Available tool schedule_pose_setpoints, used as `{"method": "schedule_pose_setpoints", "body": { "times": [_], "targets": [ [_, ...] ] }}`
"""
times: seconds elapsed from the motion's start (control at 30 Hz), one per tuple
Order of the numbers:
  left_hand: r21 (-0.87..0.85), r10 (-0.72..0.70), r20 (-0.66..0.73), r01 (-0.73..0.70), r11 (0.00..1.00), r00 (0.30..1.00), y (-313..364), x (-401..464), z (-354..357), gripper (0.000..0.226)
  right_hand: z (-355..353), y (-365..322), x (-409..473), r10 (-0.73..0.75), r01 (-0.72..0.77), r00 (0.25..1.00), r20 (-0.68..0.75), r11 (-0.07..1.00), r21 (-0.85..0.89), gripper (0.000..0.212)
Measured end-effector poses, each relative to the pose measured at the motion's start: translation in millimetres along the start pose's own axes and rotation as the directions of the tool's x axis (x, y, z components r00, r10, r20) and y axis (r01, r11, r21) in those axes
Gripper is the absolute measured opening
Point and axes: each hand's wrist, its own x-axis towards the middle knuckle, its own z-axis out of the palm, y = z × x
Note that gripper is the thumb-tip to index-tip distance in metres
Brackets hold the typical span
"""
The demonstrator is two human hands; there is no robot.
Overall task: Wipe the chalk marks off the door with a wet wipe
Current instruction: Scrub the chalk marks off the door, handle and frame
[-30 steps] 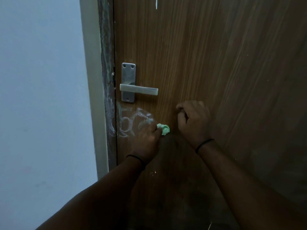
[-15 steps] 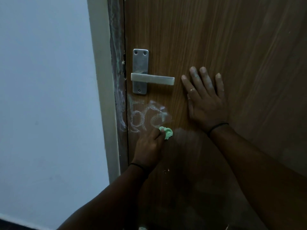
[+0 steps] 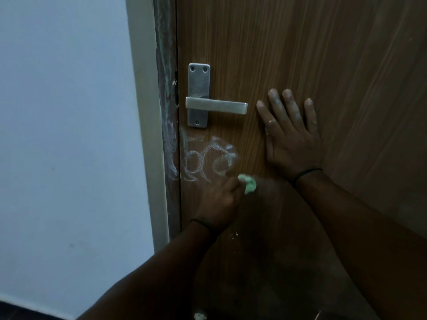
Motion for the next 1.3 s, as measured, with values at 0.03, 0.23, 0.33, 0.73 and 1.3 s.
{"method": "schedule_pose_setpoints", "body": {
  "times": [0.03,0.23,0.33,0.73,1.3],
  "targets": [
    [0.000,0.003,-0.039,-0.003,1.000,0.999,2.6,13.8,-1.4,0.026,1.1,0.2,-0.3,-0.002,0.002,1.000,-0.007,1.000,0.000,0.049],
    [-0.027,0.104,0.018,-0.104,0.994,0.994,13.0,26.5,1.0,0.025,-1.2,-0.5,-0.6,0.000,0.000,1.000,0.000,1.000,0.005,0.049],
    [-0.047,0.127,0.098,-0.123,0.991,0.987,10.4,17.2,1.3,0.025,-4.2,0.5,0.0,0.003,-0.003,1.000,0.005,1.000,0.010,0.050],
    [-0.027,0.270,-0.056,-0.272,0.962,0.961,31.0,46.2,15.2,0.022,-19.8,59.9,-34.6,0.121,-0.121,0.992,-0.027,0.993,-0.013,0.051],
    [-0.049,-0.181,0.007,0.181,0.982,0.983,-5.0,-22.3,-5.3,0.034,-19.5,51.6,-38.3,0.160,-0.160,0.987,-0.002,0.986,-0.046,0.051]
  ]
}}
